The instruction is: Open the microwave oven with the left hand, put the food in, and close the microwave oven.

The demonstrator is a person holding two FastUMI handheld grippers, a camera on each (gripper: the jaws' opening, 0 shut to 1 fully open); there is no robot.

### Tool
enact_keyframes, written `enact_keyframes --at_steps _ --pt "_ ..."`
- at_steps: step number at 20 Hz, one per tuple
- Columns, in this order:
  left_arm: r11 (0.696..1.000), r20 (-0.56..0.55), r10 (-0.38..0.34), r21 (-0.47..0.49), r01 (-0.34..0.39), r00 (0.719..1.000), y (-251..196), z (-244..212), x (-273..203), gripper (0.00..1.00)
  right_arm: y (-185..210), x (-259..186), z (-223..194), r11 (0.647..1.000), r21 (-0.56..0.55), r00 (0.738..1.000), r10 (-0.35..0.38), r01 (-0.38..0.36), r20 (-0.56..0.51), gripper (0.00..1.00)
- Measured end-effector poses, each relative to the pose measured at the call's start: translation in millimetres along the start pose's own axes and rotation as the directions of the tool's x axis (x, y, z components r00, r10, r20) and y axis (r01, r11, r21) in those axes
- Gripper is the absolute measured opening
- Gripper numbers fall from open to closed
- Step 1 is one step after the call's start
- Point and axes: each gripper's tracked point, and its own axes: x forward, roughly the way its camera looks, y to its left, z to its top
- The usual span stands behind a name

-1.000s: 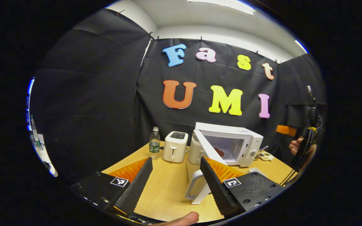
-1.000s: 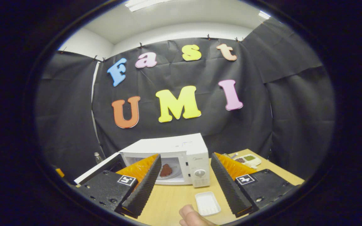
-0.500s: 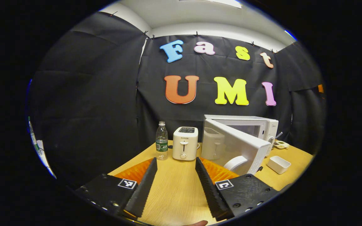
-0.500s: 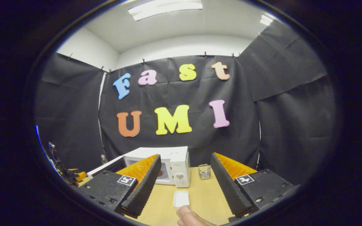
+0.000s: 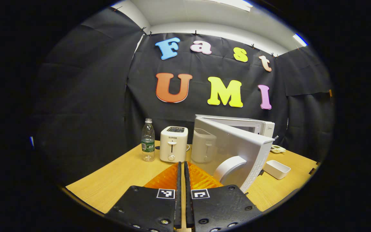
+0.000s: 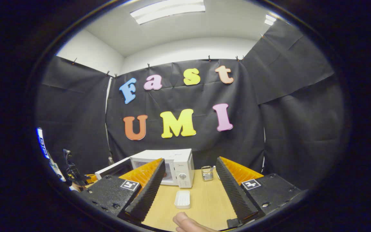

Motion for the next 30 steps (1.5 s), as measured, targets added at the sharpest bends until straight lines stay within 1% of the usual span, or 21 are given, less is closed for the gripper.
enact_keyframes --at_steps 1,2,3,5,6,7,9,10,15,16,18,19,20,21,22,23,24,25,26,28,30 --pt "1.000 0.001 -0.003 0.001 0.003 1.000 -2 1 4 0.01 0 -1 0 1.000 -0.001 1.000 0.003 -0.003 -0.001 0.89" --pt "1.000 -0.006 -0.017 -0.005 0.017 1.000 -6 -2 9 0.11 1 -2 -2 1.000 0.001 1.000 0.005 -0.005 -0.003 0.89" --pt "0.999 -0.008 -0.031 -0.010 0.031 0.999 -12 -3 11 0.00 0 -3 -3 1.000 0.001 1.000 0.004 -0.004 -0.004 0.90" --pt "0.997 -0.011 -0.072 -0.020 0.071 0.997 -24 -5 15 0.00 -3 -3 -6 1.000 0.006 1.000 -0.001 0.001 -0.012 0.90" --pt "0.996 -0.013 -0.088 -0.027 0.088 0.996 -30 -7 14 0.00 -5 -4 -8 1.000 0.010 1.000 -0.003 0.003 -0.017 1.00" --pt "0.995 -0.014 -0.100 -0.022 0.100 0.995 -37 -7 15 0.00 -6 -5 -8 1.000 0.012 1.000 -0.001 0.001 -0.018 0.90" --pt "0.994 -0.016 -0.107 -0.002 0.107 0.994 -47 -8 17 0.00 -9 -7 -7 1.000 0.008 1.000 -0.006 0.007 -0.017 0.90" --pt "0.994 -0.020 -0.113 0.006 0.113 0.993 -53 -9 18 0.00 -9 -7 -6 1.000 0.003 1.000 -0.008 0.008 -0.014 1.00" --pt "0.986 -0.052 -0.169 -0.008 0.169 0.984 -91 -18 32 0.00 -7 -26 10 0.999 -0.033 1.000 0.004 -0.003 0.021 1.00" --pt "0.984 -0.042 -0.178 -0.008 0.178 0.983 -100 -17 35 0.00 -10 -30 14 0.999 -0.043 1.000 -0.010 0.011 0.029 0.90" --pt "0.979 -0.037 -0.203 -0.025 0.203 0.978 -119 -16 44 0.00 -17 -40 25 0.998 -0.052 0.998 -0.033 0.036 0.050 0.89" --pt "0.976 -0.039 -0.217 -0.034 0.216 0.975 -129 -15 48 0.00 -19 -43 30 0.998 -0.052 0.997 -0.040 0.043 0.059 1.00" --pt "0.974 -0.042 -0.225 -0.034 0.224 0.974 -138 -13 51 0.00 -22 -46 34 0.997 -0.053 0.997 -0.044 0.048 0.063 0.90" --pt "0.974 -0.042 -0.227 -0.026 0.226 0.973 -147 -10 53 0.00 -24 -50 37 0.998 -0.050 0.997 -0.045 0.048 0.067 1.00" --pt "0.974 -0.044 -0.227 -0.014 0.227 0.973 -155 -7 58 0.00 -26 -53 41 0.998 -0.046 0.996 -0.043 0.047 0.072 1.00" --pt "0.974 -0.052 -0.228 -0.005 0.229 0.972 -163 -7 64 0.00 -29 -56 44 0.998 -0.045 0.996 -0.042 0.045 0.077 0.90" --pt "0.972 -0.060 -0.236 0.006 0.237 0.970 -172 -8 69 0.00 -35 -60 46 0.998 -0.043 0.995 -0.046 0.050 0.084 0.90" --pt "0.969 -0.074 -0.246 0.012 0.247 0.966 -183 -10 76 0.11 -40 -61 48 0.997 -0.041 0.994 -0.054 0.058 0.090 0.90" --pt "0.964 -0.087 -0.262 0.013 0.264 0.961 -195 -13 80 0.00 -46 -64 50 0.997 -0.040 0.993 -0.063 0.067 0.097 0.90" --pt "0.955 -0.091 -0.296 0.010 0.298 0.951 -217 -15 91 0.00 -55 -71 51 0.996 -0.039 0.991 -0.076 0.080 0.108 1.00" --pt "0.950 -0.108 -0.308 0.006 0.311 0.945 -233 -20 105 0.00 -65 -77 54 0.994 -0.044 0.988 -0.090 0.096 0.125 0.90"
